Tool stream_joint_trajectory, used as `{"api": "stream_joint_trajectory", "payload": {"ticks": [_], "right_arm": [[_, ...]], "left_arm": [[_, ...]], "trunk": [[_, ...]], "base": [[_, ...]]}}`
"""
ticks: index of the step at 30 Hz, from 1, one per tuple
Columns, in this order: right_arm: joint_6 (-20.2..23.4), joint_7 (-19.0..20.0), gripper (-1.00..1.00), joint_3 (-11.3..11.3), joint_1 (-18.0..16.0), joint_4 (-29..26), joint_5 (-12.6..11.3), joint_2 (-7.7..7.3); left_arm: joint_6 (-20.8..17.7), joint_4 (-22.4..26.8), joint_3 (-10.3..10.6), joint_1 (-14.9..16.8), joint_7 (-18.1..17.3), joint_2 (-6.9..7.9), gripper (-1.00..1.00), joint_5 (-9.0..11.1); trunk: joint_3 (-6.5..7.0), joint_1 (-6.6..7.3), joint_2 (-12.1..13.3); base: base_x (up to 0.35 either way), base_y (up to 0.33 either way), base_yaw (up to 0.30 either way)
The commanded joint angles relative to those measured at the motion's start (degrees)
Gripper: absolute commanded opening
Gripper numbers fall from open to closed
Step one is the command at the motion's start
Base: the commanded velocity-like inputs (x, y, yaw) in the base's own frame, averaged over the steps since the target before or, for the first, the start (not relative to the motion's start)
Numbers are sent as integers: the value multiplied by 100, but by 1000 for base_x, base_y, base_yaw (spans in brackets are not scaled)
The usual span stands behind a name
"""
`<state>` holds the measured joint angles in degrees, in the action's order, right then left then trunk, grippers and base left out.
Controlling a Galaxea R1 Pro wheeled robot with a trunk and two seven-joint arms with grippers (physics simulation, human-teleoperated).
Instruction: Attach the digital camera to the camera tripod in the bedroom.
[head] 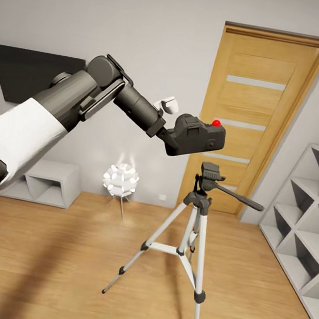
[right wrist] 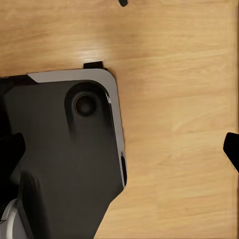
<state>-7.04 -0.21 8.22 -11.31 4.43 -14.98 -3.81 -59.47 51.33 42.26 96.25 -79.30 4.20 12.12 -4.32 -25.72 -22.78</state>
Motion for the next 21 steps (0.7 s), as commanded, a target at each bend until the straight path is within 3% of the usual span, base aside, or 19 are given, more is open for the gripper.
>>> {"api": "stream_joint_trajectory", "payload": {"ticks": [1,21], "right_arm": [[-36,3,100,48,-11,23,-49,3],[-35,3,100,48,-11,23,-49,3]], "left_arm": [[-53,0,32,10,-13,4,-100,18],[-53,0,107,8,-8,2,-100,18]], "trunk": [[-13,-6,-13],[-13,-6,-13]], "base": [[193,-251,0],[68,-62,0]]}}
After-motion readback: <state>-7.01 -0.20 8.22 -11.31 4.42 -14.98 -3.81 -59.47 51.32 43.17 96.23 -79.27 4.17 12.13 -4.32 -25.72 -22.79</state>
